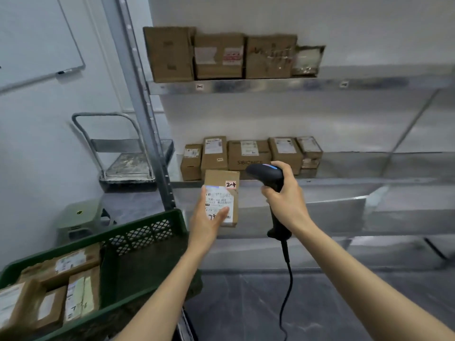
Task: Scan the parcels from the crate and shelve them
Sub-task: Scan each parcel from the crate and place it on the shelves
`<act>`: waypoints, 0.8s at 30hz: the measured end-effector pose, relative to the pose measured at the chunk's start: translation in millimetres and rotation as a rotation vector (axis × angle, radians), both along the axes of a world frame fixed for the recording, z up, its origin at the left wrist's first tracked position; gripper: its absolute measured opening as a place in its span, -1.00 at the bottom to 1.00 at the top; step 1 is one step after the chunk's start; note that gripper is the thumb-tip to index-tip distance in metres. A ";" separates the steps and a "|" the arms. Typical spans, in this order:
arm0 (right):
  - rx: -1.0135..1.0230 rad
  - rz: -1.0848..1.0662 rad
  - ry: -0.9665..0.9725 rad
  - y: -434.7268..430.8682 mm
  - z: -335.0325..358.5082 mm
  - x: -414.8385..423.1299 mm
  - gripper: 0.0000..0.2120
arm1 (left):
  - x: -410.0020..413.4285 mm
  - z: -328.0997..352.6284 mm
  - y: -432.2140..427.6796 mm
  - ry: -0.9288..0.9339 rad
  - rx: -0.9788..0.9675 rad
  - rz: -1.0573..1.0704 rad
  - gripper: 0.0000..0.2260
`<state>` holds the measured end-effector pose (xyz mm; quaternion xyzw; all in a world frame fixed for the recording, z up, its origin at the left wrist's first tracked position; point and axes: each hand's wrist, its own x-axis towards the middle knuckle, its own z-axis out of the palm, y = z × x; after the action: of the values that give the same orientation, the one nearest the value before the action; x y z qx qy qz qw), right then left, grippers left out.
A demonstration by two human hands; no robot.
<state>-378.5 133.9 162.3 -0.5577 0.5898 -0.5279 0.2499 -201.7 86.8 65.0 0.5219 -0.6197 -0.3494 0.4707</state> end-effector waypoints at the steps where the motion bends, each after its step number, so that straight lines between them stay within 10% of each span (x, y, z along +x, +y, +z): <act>1: -0.002 -0.029 0.000 2.3 1.9 -11.6 -0.52 | -13.7 2.8 -2.2 0.011 0.004 -0.029 -0.30; 24: -0.071 -0.544 0.023 -15.3 33.5 -206.2 -0.52 | -273.0 45.9 -109.9 0.057 -0.074 -0.382 -0.28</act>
<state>-584.7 118.5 195.8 -0.3931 0.7020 -0.5895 0.0724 -474.6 -23.1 110.8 0.3672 -0.7064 -0.4237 0.4321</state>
